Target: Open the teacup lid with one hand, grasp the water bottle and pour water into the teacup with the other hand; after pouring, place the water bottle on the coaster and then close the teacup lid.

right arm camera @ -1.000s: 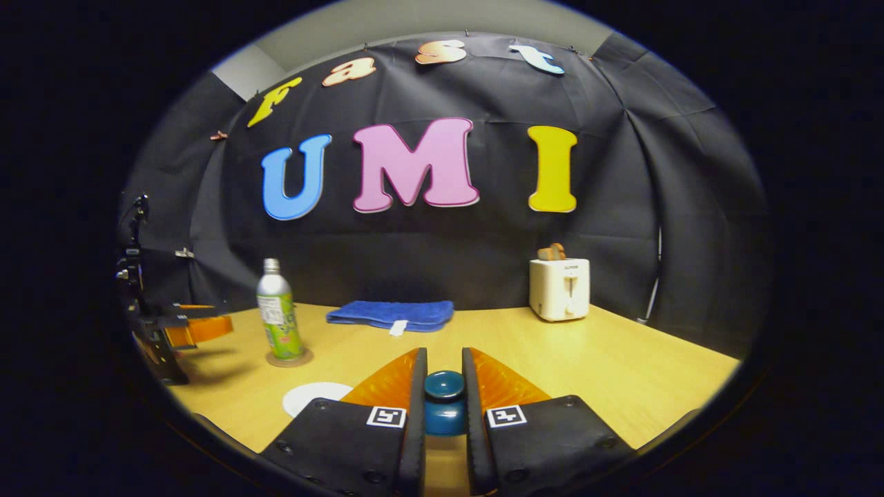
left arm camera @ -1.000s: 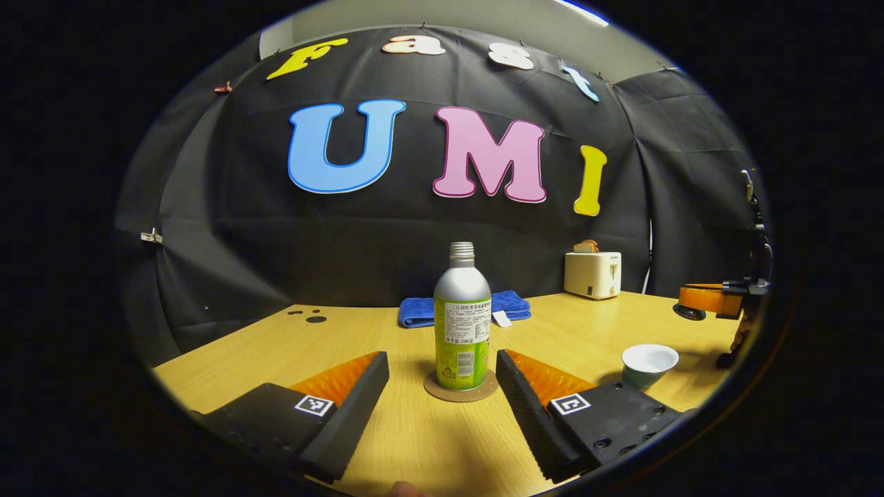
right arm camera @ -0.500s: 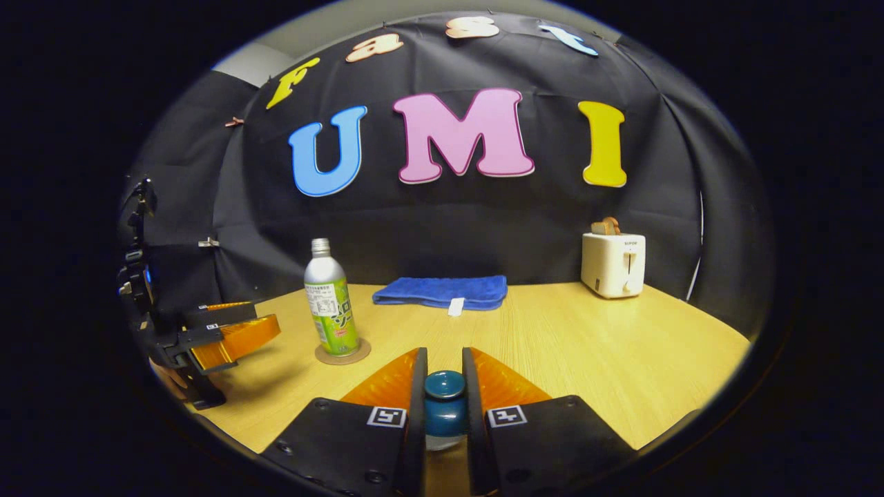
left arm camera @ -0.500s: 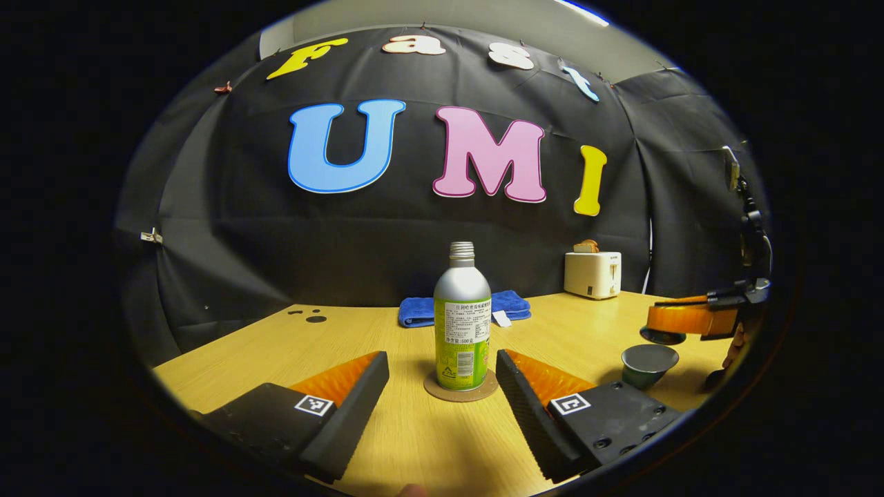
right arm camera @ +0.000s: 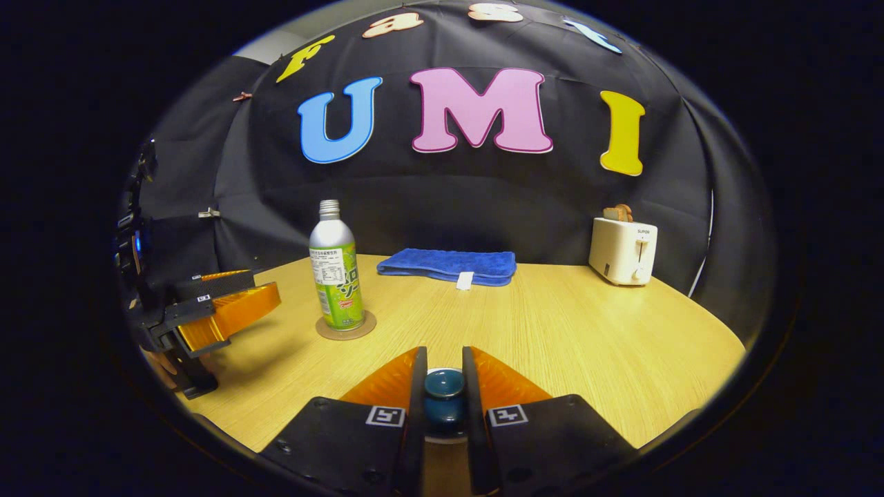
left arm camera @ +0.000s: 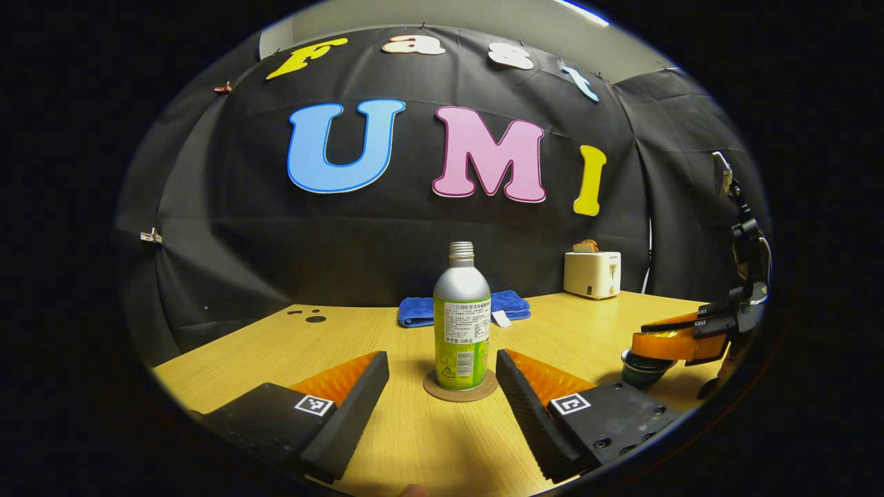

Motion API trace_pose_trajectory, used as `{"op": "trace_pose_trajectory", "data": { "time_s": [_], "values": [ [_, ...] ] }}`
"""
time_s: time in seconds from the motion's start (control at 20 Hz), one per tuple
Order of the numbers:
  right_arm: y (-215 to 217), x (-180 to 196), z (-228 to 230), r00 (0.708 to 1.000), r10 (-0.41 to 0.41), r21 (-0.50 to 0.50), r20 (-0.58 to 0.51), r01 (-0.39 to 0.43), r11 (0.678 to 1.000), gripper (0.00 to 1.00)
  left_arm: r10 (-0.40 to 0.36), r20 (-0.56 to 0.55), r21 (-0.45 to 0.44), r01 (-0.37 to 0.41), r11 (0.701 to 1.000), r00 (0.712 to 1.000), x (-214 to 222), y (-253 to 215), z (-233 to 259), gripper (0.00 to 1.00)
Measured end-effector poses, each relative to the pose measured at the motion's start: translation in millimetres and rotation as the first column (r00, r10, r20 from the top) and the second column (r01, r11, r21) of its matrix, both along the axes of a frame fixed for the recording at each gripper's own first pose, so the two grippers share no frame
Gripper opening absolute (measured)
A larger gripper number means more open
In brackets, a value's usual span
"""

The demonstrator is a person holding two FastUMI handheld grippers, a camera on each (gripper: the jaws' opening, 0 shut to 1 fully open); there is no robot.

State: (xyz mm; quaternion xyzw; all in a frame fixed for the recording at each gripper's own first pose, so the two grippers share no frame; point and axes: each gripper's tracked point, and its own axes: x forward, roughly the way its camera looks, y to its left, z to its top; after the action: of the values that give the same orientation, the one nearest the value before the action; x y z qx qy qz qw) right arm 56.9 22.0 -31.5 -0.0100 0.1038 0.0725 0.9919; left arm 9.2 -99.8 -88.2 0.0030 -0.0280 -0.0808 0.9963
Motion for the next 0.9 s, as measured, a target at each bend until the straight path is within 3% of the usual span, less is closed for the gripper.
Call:
{"op": "trace_pose_trajectory", "data": {
  "time_s": [0.2,0.25,0.3,0.45,0.6,0.9],
  "values": [
    [-2,-1,1,1.000,-0.003,0.017,0.004,0.003,1.000,0.33,0.016,-0.001,-0.001,-0.016,1.000,1.000,0,3,1,0.99],
    [-4,-2,2,1.000,-0.005,0.022,0.008,0.005,1.000,0.28,0.019,-0.001,-0.001,-0.019,1.000,1.000,1,4,0,0.99],
    [-5,-3,5,1.000,-0.009,0.024,0.019,0.008,1.000,0.36,0.022,-0.002,-0.001,-0.022,1.000,1.000,0,4,0,0.99],
    [-6,-8,15,0.996,-0.016,0.020,0.083,0.014,1.000,0.42,0.029,-0.003,-0.002,-0.029,1.000,1.000,-1,4,-1,0.98],
    [-9,-15,28,0.985,-0.024,0.029,0.169,0.019,0.999,0.60,0.043,-0.002,-0.003,-0.043,0.999,0.999,-6,2,-1,0.98],
    [-30,-14,32,0.974,-0.093,0.036,0.206,0.088,0.996,0.64,0.118,-0.005,-0.007,-0.118,0.993,0.993,-14,0,-1,0.98]
  ]
}}
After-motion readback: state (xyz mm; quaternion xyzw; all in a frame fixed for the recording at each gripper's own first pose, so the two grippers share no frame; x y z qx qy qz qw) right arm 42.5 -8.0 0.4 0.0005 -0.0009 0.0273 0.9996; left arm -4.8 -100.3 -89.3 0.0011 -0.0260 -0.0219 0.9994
